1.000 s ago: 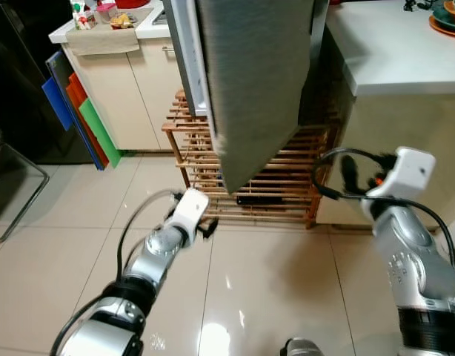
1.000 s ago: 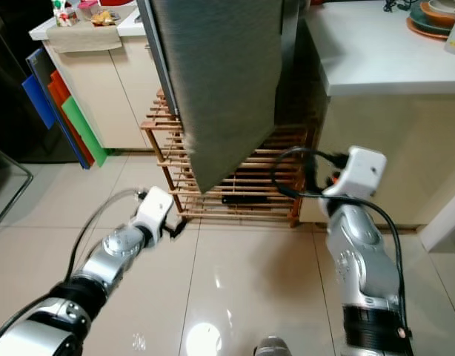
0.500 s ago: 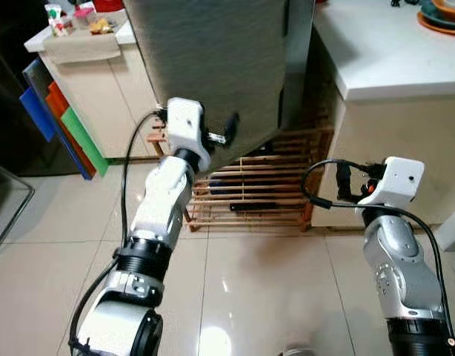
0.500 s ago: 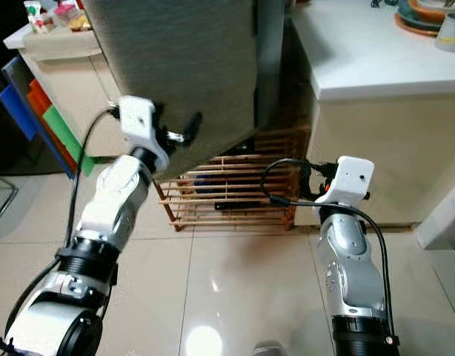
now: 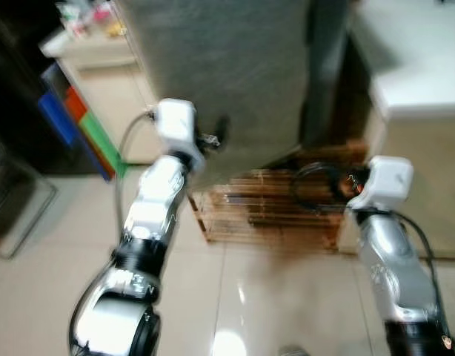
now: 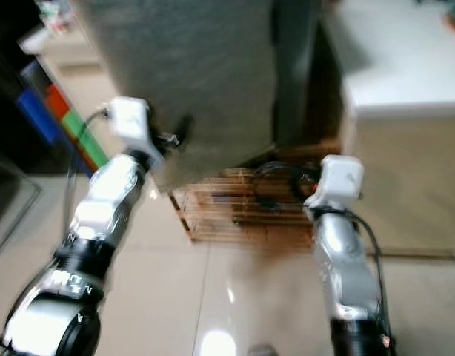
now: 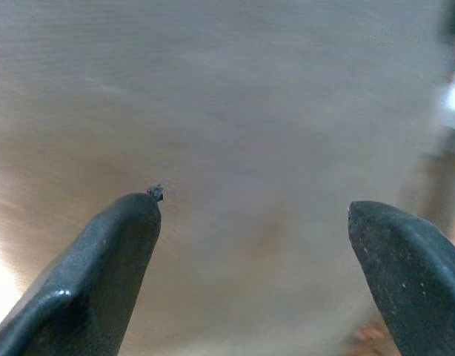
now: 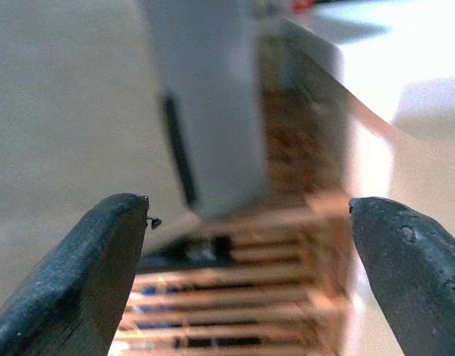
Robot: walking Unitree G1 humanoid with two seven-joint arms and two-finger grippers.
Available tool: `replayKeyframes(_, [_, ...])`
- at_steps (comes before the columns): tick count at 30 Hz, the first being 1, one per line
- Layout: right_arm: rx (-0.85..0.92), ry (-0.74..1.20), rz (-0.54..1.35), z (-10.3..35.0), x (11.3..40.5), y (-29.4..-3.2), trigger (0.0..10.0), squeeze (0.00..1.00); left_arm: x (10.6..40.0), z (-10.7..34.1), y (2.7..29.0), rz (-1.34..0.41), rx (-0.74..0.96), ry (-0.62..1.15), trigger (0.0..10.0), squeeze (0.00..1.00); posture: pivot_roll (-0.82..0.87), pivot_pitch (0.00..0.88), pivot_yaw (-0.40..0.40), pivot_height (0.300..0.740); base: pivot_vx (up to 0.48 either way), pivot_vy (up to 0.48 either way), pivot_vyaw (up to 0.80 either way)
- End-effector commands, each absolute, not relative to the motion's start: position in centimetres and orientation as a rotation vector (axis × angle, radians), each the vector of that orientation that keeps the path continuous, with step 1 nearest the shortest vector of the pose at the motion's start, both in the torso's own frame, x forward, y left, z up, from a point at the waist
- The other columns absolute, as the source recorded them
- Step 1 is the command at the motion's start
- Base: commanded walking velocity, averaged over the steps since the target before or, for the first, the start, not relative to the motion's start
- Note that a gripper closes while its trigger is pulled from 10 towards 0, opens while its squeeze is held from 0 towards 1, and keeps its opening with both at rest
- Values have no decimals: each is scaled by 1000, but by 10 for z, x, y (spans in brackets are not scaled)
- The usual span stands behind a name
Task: Restocking fridge
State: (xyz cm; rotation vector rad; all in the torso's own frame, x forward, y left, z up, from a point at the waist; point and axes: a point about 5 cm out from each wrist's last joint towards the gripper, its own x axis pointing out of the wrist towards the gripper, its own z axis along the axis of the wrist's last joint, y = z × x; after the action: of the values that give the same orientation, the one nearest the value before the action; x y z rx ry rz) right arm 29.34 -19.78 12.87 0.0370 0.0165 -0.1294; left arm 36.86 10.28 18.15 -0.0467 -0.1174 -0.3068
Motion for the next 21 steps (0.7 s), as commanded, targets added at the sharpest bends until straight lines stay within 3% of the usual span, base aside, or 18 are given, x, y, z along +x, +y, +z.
replayKeyframes(1, [54,-19,-77,136,296,-184,10000,0,372,181,125,-246,-38,-110,10000,0,-228,0,138,740,431,0,0])
replayKeyframes(21, [65,-19,-41,133,294,-176,10000,0,381,172,145,-176,-85,-31,10000,0,-225,0,136,740,431,0,0])
